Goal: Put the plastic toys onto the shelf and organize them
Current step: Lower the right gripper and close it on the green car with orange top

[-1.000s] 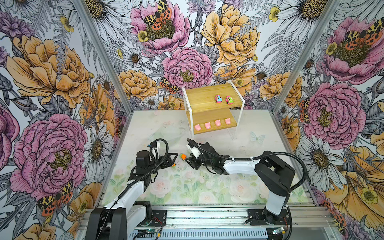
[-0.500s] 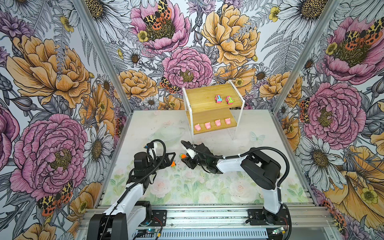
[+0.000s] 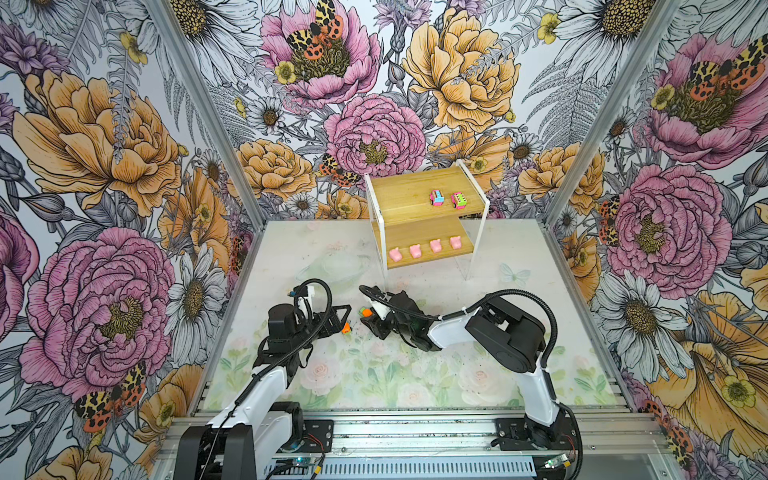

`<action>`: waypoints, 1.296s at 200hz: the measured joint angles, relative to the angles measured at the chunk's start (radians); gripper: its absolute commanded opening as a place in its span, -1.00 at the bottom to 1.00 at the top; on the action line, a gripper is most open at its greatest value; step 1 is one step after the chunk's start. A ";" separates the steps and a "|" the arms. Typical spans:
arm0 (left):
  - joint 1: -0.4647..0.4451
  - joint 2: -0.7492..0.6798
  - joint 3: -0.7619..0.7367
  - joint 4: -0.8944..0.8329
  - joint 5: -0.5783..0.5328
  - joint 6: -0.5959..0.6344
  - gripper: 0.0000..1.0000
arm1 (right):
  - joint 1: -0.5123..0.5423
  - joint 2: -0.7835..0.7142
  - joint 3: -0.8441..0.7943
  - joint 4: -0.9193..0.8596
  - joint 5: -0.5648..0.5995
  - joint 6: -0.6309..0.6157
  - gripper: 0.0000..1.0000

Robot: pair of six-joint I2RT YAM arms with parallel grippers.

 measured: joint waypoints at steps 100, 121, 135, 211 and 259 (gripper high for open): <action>0.000 0.002 0.000 0.000 0.000 0.000 0.98 | 0.000 0.047 0.002 0.063 0.015 -0.004 -0.12; 0.000 0.002 0.000 0.000 0.000 0.000 0.98 | -0.001 0.047 0.006 0.066 0.015 -0.004 -0.11; 0.000 0.002 0.000 0.000 0.000 0.000 0.98 | -0.002 0.047 0.007 0.067 0.016 -0.004 -0.11; 0.001 0.016 0.000 0.002 0.000 0.000 0.98 | -0.010 0.053 0.017 0.071 0.026 -0.014 -0.49; 0.003 0.017 0.000 0.016 0.000 0.000 0.98 | -0.007 0.006 -0.009 0.038 0.021 -0.010 -0.56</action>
